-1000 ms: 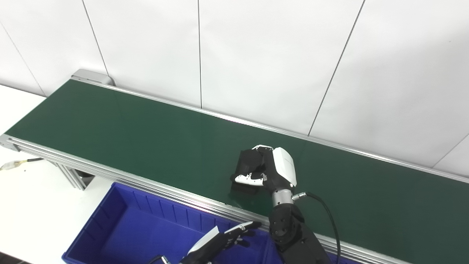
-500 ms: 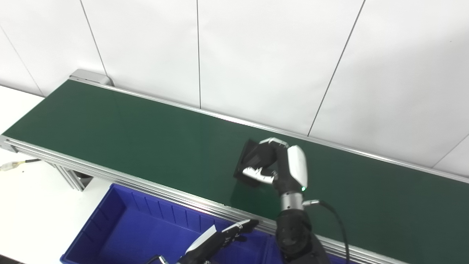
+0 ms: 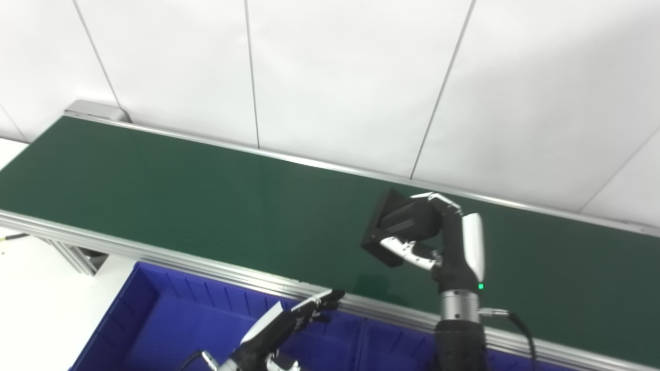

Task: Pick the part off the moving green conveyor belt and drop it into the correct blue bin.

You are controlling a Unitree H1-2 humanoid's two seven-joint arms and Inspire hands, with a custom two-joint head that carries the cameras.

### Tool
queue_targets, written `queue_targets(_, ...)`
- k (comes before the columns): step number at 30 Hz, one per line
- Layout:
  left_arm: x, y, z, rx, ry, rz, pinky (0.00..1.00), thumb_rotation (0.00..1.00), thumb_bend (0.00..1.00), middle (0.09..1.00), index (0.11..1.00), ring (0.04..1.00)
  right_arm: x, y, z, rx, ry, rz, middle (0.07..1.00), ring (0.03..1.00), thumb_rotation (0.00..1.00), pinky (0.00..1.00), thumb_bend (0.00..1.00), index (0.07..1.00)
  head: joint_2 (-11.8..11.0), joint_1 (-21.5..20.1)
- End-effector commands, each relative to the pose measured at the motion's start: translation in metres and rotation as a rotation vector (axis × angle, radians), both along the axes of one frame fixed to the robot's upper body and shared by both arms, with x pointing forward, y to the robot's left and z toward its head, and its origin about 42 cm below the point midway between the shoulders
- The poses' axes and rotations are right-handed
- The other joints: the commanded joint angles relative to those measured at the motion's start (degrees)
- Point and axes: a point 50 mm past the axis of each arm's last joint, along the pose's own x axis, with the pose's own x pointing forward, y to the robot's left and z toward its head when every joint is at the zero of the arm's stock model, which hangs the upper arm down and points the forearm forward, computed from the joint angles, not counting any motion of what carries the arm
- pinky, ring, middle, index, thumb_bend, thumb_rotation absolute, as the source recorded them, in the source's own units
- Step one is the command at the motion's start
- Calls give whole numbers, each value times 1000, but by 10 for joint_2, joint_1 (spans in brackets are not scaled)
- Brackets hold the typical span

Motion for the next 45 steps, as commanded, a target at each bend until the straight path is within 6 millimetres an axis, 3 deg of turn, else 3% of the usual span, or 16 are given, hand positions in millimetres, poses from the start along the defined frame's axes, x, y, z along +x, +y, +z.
queue_targets(1,5,3,15,-18,-55,-4,831,304,988,943,917,907,-9,-4,13,34,-33,7,538,567,0,487,511,471,8,-2)
queue_targets(10,5,6,35,-12,-58,-6,815,287,990,938,915,900,-56,-44,1,-32,34,32,539,570,0,491,511,468,51,-31)
queue_targets(19,7,7,43,-16,-60,-16,815,283,989,940,911,898,-101,-87,-31,-169,156,69,536,595,0,531,513,464,71,-38)
queue_targets(29,8,11,45,-17,-63,-13,811,297,1000,935,910,893,-124,-115,-56,-314,371,74,546,622,0,540,511,466,76,-42)
queue_targets(38,8,19,46,-10,-59,-13,794,305,1000,937,911,889,-129,-120,-69,-539,410,63,535,574,0,489,516,464,79,-64)
queue_targets(44,8,24,48,-19,-54,-15,801,273,988,934,910,892,-128,-124,-74,-709,475,102,544,638,0,557,514,455,83,-73)
queue_targets(45,8,25,48,-20,-53,-15,805,272,986,934,911,895,-127,-124,-74,-744,497,116,602,665,58,590,510,473,83,-74)
